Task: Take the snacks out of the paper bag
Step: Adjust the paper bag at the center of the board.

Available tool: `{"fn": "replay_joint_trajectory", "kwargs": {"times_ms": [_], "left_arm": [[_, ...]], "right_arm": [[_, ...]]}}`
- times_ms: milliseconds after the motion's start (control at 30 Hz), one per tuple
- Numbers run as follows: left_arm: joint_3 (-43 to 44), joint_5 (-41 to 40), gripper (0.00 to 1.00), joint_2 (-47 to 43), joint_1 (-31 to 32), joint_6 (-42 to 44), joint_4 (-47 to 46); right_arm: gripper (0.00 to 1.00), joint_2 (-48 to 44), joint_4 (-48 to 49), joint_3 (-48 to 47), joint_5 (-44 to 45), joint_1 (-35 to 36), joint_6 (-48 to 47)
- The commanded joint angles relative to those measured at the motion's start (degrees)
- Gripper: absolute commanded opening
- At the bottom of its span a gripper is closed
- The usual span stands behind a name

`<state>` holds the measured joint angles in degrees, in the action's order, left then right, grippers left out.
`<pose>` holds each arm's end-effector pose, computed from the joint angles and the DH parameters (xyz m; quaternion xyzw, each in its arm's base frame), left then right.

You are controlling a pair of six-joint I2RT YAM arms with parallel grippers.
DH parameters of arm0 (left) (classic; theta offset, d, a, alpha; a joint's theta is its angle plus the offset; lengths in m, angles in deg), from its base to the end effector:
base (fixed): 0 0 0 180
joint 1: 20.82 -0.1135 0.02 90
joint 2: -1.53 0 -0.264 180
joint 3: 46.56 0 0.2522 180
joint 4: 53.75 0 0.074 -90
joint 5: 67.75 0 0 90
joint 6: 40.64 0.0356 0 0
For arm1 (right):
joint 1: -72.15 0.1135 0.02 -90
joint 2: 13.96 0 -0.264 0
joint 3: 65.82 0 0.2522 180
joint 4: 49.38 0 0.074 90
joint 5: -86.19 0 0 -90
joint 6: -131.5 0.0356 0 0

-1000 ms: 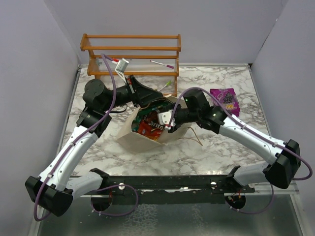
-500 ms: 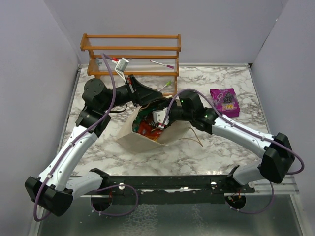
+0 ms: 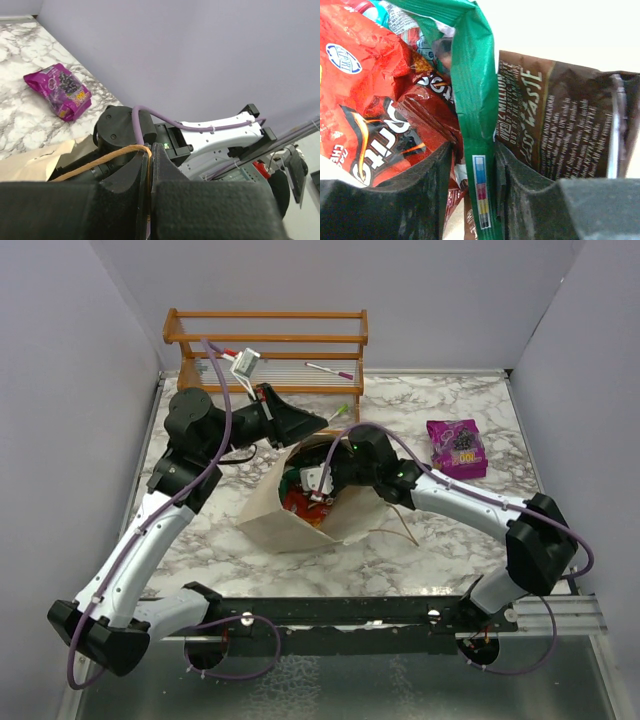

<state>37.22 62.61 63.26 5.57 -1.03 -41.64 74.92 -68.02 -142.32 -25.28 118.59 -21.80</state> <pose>0.1943 -0.1221 0.4581 0.1329 0.6454 -0.6202 0.4255 0.2338 0.2648 0.2682 -0.7522 0.4171 0.0895 0.5022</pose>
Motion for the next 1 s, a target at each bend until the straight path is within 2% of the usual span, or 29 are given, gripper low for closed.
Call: {"fn": "replay_joint_trajectory", "kwargs": {"times_ms": [0,133,233,267,400,667,833,967], "left_arm": [[7.0,-4.1,0.0,1.3,0.6,5.3,6.4],[16.2,-12.0,0.0,4.0,0.3,12.6,19.9],[21.5,-16.0,0.0,6.1,-0.4,18.8,26.2],[23.6,-16.6,0.0,7.1,-0.8,21.6,28.1],[32.8,-20.7,0.0,11.6,-2.8,30.0,35.2],[42.8,-21.9,0.0,14.9,-5.6,43.3,38.9],[44.1,-21.5,0.0,15.9,-5.7,46.7,39.8],[38.9,-13.7,0.0,15.0,-5.7,44.0,35.8]], "right_arm": [[0.32,0.8,4.5,-1.6,1.2,0.3,2.2],[0.17,1.5,7.0,-2.3,1.1,0.3,4.7],[0.03,3.0,8.7,-4.3,1.1,0.3,7.9],[0.01,3.8,9.0,-5.3,1.0,0.3,8.6],[0.01,7.0,10.6,-9.2,1.7,0.3,11.9],[0.01,14.0,9.0,-20.2,4.9,0.3,20.2],[0.01,14.6,8.7,-21.3,4.2,0.3,23.8],[0.01,13.5,7.6,-20.0,2.4,0.4,25.9]]}}
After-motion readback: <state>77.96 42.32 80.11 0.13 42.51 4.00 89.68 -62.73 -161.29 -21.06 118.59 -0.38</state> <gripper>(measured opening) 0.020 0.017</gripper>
